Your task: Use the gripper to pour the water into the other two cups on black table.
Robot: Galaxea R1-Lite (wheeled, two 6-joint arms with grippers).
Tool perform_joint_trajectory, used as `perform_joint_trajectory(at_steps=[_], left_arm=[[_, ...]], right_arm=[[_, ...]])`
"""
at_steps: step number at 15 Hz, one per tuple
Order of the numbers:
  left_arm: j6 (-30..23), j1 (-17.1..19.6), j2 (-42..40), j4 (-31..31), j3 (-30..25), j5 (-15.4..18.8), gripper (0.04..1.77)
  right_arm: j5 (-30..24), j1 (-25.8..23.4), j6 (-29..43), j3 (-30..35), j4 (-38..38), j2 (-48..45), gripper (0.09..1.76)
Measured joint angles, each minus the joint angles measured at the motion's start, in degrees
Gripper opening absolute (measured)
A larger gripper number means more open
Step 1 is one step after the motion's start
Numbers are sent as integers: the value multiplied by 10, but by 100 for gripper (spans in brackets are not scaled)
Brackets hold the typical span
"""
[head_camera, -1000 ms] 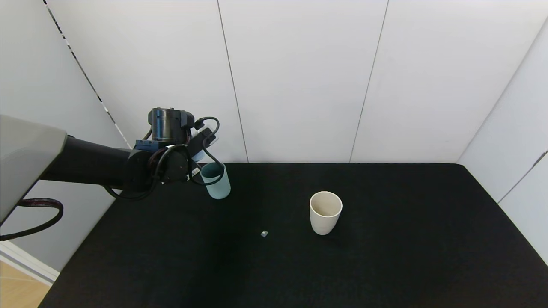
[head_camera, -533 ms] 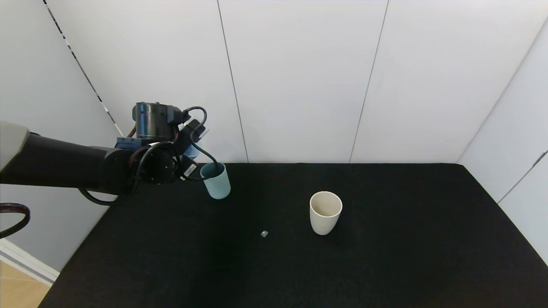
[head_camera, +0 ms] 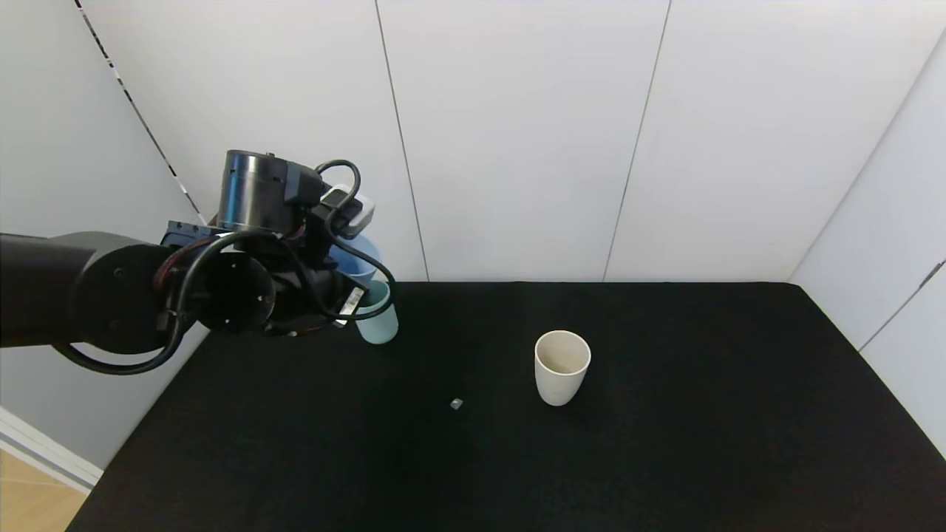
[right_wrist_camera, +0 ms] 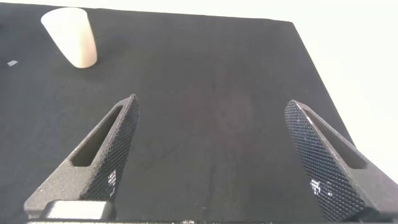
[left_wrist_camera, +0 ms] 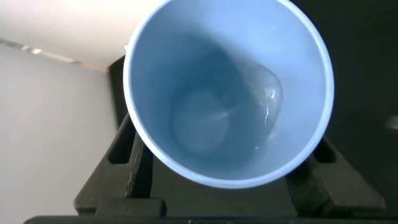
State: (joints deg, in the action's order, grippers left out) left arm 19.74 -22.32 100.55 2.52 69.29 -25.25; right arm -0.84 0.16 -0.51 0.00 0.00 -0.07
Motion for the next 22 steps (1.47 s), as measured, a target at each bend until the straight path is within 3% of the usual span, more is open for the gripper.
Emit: perform_joint_trajectory(at_steps=[4,8,14,22], left_arm=[[-25,-76,-4,-3,6,1,119],[-27,-128,32,2,27,-5,119],[-19,-170,109,-2,78,-22,119],[62,-202,206,-5,164,-80,119]], right_arm=[[0,0,0,0,0,0,171],[0,0,0,0,0,0,171],[0,0,0,0,0,0,171],[0,0,0,0,0,0,171]])
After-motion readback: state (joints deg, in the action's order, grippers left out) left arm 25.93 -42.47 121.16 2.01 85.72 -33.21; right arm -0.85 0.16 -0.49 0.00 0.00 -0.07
